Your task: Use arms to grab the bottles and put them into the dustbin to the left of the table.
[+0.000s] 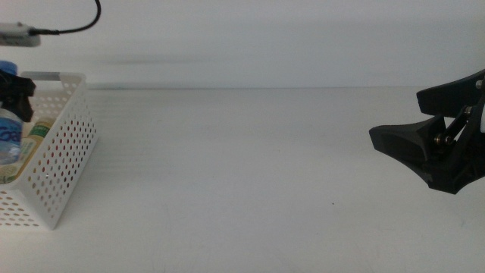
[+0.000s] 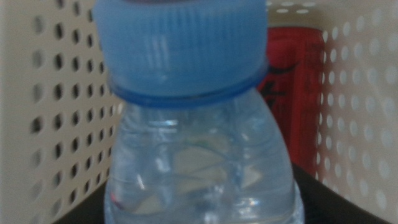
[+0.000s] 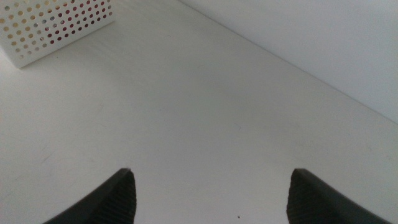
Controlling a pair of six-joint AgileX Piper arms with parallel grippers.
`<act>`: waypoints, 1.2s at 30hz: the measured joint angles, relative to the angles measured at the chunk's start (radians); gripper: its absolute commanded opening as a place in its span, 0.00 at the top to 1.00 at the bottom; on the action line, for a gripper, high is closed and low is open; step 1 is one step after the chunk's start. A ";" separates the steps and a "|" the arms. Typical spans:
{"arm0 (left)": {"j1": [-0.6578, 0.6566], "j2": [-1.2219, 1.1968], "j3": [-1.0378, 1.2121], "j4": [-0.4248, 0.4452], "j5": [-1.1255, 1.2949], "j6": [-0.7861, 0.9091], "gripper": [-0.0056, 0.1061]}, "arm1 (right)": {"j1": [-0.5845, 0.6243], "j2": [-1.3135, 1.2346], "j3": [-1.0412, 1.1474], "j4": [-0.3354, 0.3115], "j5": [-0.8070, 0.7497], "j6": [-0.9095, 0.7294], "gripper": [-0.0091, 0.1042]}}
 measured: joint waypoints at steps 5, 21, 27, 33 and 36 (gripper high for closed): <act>0.000 0.038 0.000 -0.029 -0.020 0.005 0.79 | 0.000 0.000 0.000 0.000 0.000 0.000 0.36; -0.002 0.034 -0.008 -0.072 0.029 0.058 0.14 | 0.000 0.000 0.000 0.000 0.000 0.000 0.36; -0.001 0.019 -0.009 -0.077 0.063 0.058 0.14 | 0.000 0.000 0.000 0.000 0.000 0.000 0.36; -0.001 -0.073 -0.009 -0.080 0.129 0.059 0.14 | 0.000 0.000 0.000 0.000 0.000 0.000 0.36; -0.003 -0.157 0.008 -0.083 0.134 0.059 0.14 | 0.000 0.000 0.000 0.000 0.000 0.000 0.36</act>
